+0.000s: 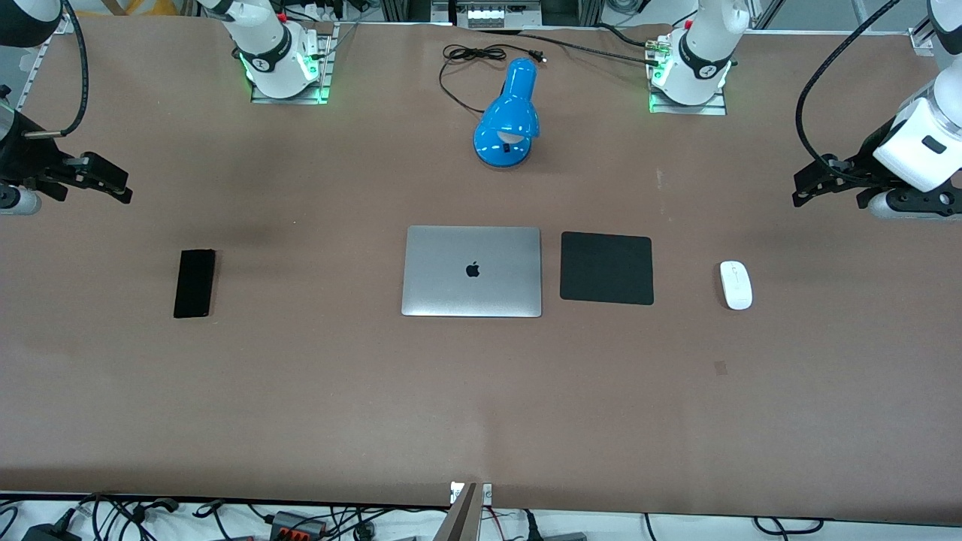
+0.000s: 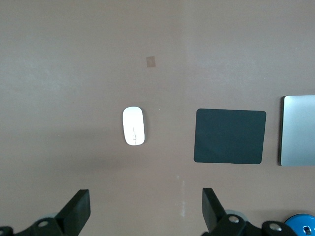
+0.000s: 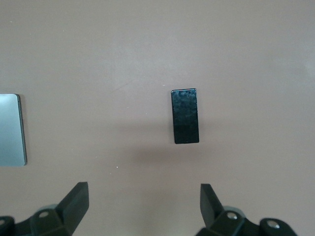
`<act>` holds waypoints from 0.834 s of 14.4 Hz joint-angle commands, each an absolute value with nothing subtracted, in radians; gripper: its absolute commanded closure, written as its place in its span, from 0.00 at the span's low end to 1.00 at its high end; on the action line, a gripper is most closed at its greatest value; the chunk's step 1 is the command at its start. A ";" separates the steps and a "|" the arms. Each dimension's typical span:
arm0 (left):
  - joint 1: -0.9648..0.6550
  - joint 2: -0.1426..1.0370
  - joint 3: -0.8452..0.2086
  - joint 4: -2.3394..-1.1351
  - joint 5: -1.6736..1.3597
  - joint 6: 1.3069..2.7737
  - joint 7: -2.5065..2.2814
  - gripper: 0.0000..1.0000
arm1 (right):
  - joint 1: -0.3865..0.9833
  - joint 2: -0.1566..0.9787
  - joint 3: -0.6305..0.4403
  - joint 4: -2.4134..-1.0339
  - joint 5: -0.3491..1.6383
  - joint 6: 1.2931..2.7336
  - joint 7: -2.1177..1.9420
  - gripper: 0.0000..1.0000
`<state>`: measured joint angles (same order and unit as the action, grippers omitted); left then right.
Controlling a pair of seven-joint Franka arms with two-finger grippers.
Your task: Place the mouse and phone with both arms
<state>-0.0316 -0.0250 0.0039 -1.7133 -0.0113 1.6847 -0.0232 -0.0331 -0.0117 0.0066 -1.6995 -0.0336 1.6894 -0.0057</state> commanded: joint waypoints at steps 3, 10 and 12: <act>-0.037 0.005 0.003 -1.669 0.008 1.667 -0.023 0.00 | -0.043 -0.023 0.017 -1.698 -0.018 1.674 -0.014 0.00; -0.037 0.014 0.002 -1.657 0.008 1.661 -0.035 0.00 | -0.040 -0.012 0.018 -1.700 -0.025 1.684 -0.014 0.00; -0.037 0.014 0.002 -1.657 0.006 1.661 -0.034 0.00 | -0.041 0.017 0.018 -1.698 -0.028 1.692 -0.020 0.00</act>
